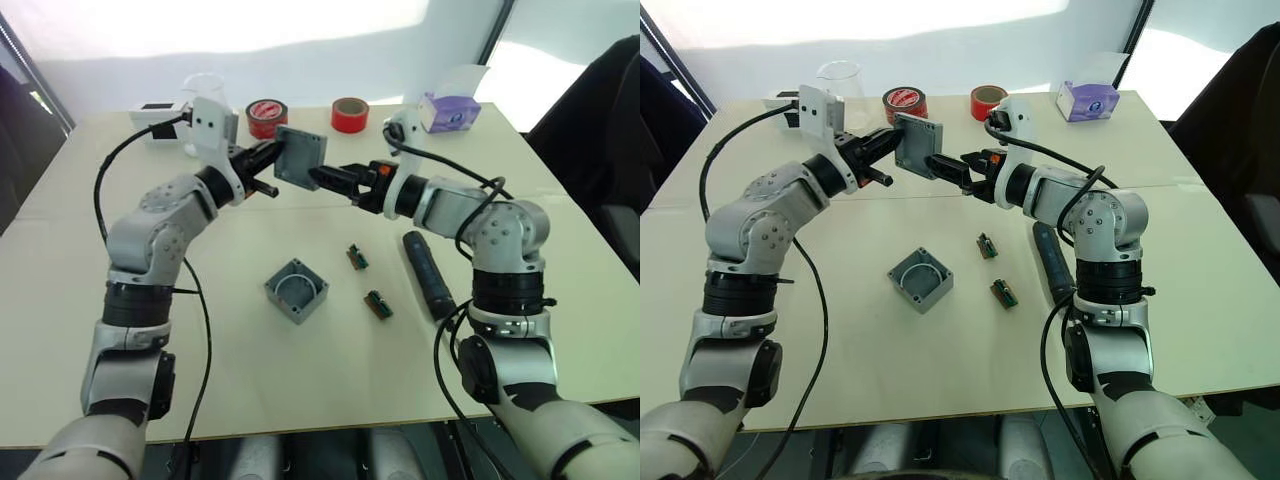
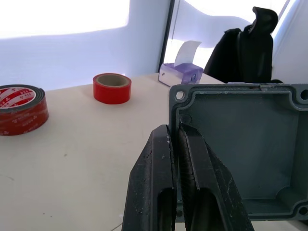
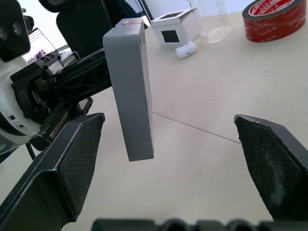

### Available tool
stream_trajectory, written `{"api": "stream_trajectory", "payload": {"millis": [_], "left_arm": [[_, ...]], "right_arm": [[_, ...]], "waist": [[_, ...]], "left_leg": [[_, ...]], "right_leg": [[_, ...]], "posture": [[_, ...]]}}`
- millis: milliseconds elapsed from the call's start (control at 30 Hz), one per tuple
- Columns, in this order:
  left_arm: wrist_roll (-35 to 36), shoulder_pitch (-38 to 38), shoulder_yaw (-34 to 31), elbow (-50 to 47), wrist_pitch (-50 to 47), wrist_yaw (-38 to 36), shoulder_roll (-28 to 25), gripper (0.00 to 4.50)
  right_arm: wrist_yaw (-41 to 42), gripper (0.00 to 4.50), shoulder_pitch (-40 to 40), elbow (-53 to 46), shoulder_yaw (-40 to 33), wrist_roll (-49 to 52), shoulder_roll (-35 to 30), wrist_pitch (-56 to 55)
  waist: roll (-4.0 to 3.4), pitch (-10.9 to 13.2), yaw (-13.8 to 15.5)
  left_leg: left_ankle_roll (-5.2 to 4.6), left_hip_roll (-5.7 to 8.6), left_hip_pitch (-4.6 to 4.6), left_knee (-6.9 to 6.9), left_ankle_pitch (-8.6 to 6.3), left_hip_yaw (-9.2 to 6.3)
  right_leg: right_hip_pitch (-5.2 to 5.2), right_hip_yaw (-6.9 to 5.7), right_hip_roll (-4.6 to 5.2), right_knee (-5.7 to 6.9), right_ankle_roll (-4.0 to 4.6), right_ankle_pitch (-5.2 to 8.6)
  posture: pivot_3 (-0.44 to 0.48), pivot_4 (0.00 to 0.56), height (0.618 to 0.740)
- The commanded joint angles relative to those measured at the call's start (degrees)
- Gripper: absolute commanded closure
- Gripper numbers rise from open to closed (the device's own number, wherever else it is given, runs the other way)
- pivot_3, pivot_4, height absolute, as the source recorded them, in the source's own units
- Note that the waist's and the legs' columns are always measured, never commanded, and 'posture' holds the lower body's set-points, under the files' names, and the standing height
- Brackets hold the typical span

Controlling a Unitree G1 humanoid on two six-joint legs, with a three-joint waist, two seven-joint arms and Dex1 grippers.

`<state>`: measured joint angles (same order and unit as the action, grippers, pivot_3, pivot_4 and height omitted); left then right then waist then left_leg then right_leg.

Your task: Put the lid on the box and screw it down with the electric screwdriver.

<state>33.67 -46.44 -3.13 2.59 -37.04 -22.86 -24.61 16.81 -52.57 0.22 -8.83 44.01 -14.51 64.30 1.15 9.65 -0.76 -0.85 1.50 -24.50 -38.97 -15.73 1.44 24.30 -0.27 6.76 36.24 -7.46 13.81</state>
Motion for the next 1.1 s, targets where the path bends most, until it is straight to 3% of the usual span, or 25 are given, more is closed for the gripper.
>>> {"api": "stream_trajectory", "payload": {"millis": [33, 167, 333, 367, 567, 667, 933, 1100], "left_arm": [[-0.82, -2.09, -1.32, -0.62, 0.42, -0.86, 0.28, 4.5], [-1.4, -2.28, -1.33, -0.04, 0.27, -1.23, 0.77, 4.5], [-1.57, -2.28, -1.59, -0.14, -0.12, -1.72, 1.08, 4.5], [-1.6, -2.25, -1.59, -0.18, -0.18, -1.87, 1.11, 4.5], [-1.69, -1.63, -1.61, -0.45, -0.43, -2.72, 0.97, 4.5], [-0.89, -1.42, -2.37, -0.78, -1.02, -3.63, 0.51, 3.59], [5.7, -1.18, -7.78, -3.89, -7.83, -6.84, -2.45, 0.57], [8.53, 0.33, -12.81, -3.96, -12.37, -9.83, -9.57, 0.57]], "right_arm": [[-0.6, 0.96, -1.9, -2.4, -1.45, 0.65, 0.38, -0.55], [-1.2, 2.25, -1.65, -3.14, -1.48, 0.86, 0.89, -0.45], [-2.04, 4.2, -1.22, -3.86, -1.85, 1.1, 1.7, -0.04], [-2.22, 4.34, -1.17, -3.94, -1.89, 1.16, 1.87, -0.03], [-3.35, 4.37, -0.68, -4.26, -1.96, 1.52, 2.84, -0.05], [-3.71, 4.37, -0.11, -4.91, -1.89, 1.68, 3.22, -0.04], [-3.38, 4.37, 0.36, -5.45, -1.49, 1.14, 3.11, -0.97], [-2.76, 4.37, 2.64, -8.81, -0.58, 0.39, 2.14, -2.17]], "waist": [[0.0, 0.0, -0.04], [0.0, 0.0, -0.19], [0.0, 0.0, -0.12], [0.0, 0.0, -0.08], [0.0, 0.0, -0.12], [0.0, 0.0, -0.07], [-0.01, 0.01, -0.36], [-0.02, 0.01, -0.41]], "left_leg": [[0.0, 0.0, 0.0, 0.0, 0.0, 0.0], [0.0, 0.0, 0.0, 0.0, 0.0, 0.0], [0.0, -0.01, 0.0, 0.01, 0.0, -0.01], [0.0, -0.01, 0.0, 0.01, 0.0, -0.01], [0.0, -0.01, 0.0, 0.01, 0.0, -0.01], [0.0, -0.01, 0.0, 0.01, 0.0, -0.01], [0.0, -0.03, 0.0, 0.02, 0.0, -0.02], [-0.01, -0.03, 0.0, 0.02, 0.0, -0.02]], "right_leg": [[0.0, 0.0, 0.0, 0.0, 0.0, 0.0], [0.0, 0.0, 0.0, 0.0, 0.0, 0.0], [0.01, 0.0, -0.01, 0.0, 0.0, 0.0], [0.0, 0.0, -0.01, 0.0, 0.0, 0.0], [0.0, 0.0, -0.01, 0.0, 0.0, 0.0], [0.01, 0.0, -0.01, 0.0, 0.0, 0.0], [0.01, 0.0, -0.02, -0.01, 0.0, 0.0], [0.01, 0.0, -0.02, -0.01, 0.0, 0.0]], "posture": [[0.0, 0.15, 0.74], [0.0, 0.15, 0.74], [0.0, 0.15, 0.74], [0.0, 0.15, 0.74], [0.0, 0.15, 0.74], [0.0, 0.15, 0.74], [0.0, 0.15, 0.74], [0.0, 0.15, 0.74]]}}
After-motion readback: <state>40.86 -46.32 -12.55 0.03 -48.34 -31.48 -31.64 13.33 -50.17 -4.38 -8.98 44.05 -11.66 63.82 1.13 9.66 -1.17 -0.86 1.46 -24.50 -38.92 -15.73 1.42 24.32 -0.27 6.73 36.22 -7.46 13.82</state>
